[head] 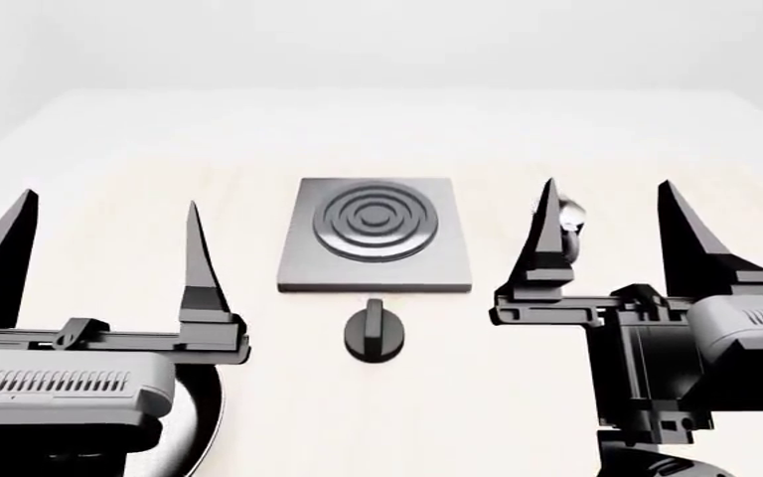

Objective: Turn on the stove and put the moka pot on it.

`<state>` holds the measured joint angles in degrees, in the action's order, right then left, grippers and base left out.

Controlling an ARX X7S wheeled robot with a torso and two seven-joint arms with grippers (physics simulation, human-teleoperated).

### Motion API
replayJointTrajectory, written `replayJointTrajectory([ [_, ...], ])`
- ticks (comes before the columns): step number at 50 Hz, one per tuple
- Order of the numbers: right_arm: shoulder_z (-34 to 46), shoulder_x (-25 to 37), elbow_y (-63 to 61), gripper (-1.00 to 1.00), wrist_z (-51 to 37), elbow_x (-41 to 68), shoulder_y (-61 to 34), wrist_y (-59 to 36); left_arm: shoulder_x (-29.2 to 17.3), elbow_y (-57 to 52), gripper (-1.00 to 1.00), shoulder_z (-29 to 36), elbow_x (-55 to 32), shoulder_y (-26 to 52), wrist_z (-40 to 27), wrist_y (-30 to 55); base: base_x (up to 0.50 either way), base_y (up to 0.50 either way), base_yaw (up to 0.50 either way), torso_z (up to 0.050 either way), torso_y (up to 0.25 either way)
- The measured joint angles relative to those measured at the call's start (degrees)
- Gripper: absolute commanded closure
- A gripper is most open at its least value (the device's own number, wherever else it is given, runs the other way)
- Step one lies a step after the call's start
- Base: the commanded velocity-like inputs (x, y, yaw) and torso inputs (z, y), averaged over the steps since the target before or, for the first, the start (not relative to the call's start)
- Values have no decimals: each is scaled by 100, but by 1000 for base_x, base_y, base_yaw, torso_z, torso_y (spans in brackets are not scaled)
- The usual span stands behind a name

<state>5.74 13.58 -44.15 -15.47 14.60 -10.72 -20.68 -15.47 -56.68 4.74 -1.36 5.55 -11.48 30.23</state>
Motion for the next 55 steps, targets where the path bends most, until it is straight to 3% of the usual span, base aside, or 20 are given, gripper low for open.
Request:
replayJointTrajectory([
  [55,209,233,77,-100,-238,123,16,204,-137,98,-100,109,-113,-14,-179,-72,138,0,0,0,0],
])
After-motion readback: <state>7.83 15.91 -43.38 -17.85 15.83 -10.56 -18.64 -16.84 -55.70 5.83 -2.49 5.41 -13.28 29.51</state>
